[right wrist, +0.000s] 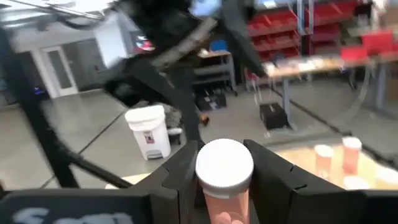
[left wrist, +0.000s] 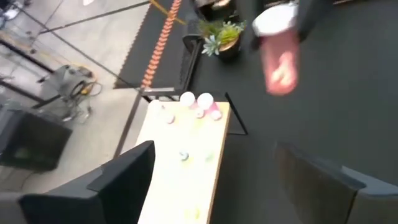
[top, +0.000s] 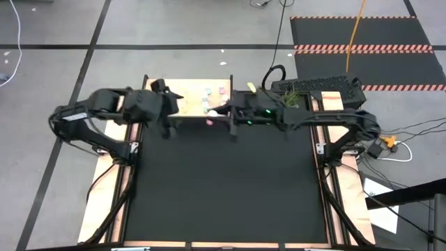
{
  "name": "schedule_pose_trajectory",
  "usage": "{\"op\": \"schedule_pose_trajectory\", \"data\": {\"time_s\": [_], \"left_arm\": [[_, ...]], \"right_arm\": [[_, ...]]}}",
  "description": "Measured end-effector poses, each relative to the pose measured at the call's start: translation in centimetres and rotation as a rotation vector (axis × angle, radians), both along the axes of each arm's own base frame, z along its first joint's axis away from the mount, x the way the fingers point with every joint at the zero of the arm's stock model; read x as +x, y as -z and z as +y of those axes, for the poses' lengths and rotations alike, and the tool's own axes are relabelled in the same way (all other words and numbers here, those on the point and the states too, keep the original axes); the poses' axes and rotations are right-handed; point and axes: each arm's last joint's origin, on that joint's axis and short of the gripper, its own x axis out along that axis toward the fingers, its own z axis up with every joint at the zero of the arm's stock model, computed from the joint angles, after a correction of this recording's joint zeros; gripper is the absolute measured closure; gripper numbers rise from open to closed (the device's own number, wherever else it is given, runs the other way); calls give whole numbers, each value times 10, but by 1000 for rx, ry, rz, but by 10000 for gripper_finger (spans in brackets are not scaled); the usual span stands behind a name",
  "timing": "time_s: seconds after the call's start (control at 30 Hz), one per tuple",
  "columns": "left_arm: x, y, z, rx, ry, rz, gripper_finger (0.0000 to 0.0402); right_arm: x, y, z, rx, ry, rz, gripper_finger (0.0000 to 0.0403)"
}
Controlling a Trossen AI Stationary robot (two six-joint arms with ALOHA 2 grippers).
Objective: Pick and place medicine bottles onto shelf by color
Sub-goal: Put the orange pill bottle on the shelf aligned with the other orange pill bottles
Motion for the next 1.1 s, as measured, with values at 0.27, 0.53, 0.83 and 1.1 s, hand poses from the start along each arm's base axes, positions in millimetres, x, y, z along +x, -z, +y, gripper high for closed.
{"op": "schedule_pose_trajectory", "data": {"time_s": [0.27, 0.53, 0.83, 1.1], "left_arm": [[-26, 18, 28, -204, 173, -148, 96], [-2, 66, 25, -422, 241, -344, 139], [20, 133, -4, -612, 257, -356, 168], [20, 164, -30, -585, 207, -311, 174]], "right_arm": [[36, 2, -8, 47, -55, 159, 288], [31, 28, 7, -49, -122, 407, 287], [16, 115, 43, 53, -294, 272, 287], [3, 122, 40, 170, -343, 91, 287]]}}
